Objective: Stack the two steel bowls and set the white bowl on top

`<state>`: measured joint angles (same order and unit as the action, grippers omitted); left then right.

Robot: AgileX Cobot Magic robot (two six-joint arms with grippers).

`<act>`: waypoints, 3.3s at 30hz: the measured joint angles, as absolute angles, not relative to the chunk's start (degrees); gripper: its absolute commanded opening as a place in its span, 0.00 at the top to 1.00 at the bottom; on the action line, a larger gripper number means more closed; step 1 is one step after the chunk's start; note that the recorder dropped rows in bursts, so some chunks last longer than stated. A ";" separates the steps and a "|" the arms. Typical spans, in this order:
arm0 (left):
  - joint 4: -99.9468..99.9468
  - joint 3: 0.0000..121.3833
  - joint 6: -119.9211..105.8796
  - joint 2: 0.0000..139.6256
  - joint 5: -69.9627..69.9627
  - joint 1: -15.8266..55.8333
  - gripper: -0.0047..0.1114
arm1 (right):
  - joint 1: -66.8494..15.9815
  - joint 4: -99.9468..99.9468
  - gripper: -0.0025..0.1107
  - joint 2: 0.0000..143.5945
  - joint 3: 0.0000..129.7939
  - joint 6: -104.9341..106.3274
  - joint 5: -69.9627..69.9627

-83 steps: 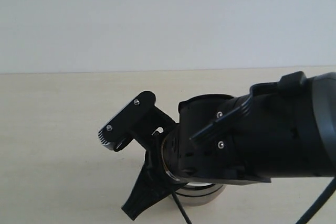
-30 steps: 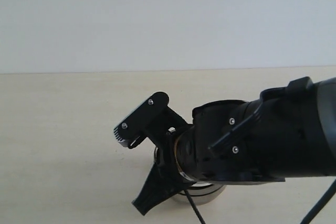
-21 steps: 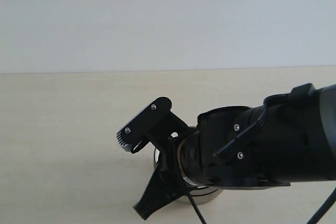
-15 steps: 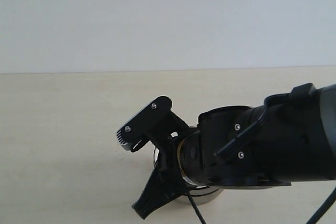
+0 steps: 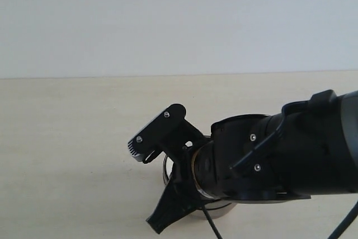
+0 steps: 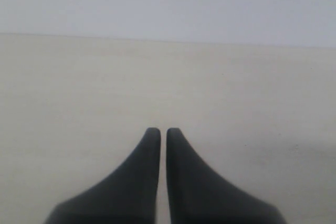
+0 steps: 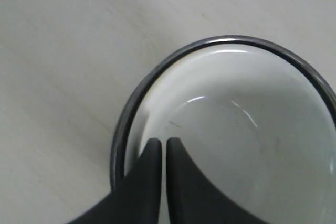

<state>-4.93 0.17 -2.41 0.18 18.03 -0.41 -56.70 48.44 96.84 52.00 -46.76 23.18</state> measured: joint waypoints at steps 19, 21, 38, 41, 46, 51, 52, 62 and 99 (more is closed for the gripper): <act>-4.93 0.17 -2.41 0.18 18.03 -0.41 0.93 | -56.70 55.33 0.98 96.84 52.00 -53.18 13.93; -4.93 0.17 -2.41 0.18 18.03 -0.41 0.93 | -56.70 55.43 0.98 96.84 52.00 -53.31 12.63; -4.93 0.17 -2.41 0.18 18.03 -0.41 0.93 | -56.70 55.77 0.98 96.84 52.00 -54.68 18.19; -4.93 0.17 -2.41 0.18 18.03 -0.41 0.93 | -56.70 55.77 0.98 96.84 52.00 -54.68 18.19; -4.93 0.17 -2.41 0.18 18.03 -0.41 0.93 | -56.70 55.77 0.98 96.62 52.00 -54.68 18.08; -4.93 0.17 -2.41 0.18 18.03 -0.41 0.93 | -56.70 55.67 0.98 92.40 52.00 -54.68 18.19; -4.93 0.17 -2.41 0.18 18.03 -0.41 0.93 | -56.70 55.67 0.98 91.11 52.00 -54.68 18.32; -4.93 0.17 -2.41 0.18 18.03 -0.41 0.93 | -56.70 51.61 0.98 74.28 52.00 -50.00 28.66; -4.93 0.17 -2.41 0.18 18.03 -0.41 0.93 | -55.46 43.03 0.98 0.28 30.90 -39.58 31.62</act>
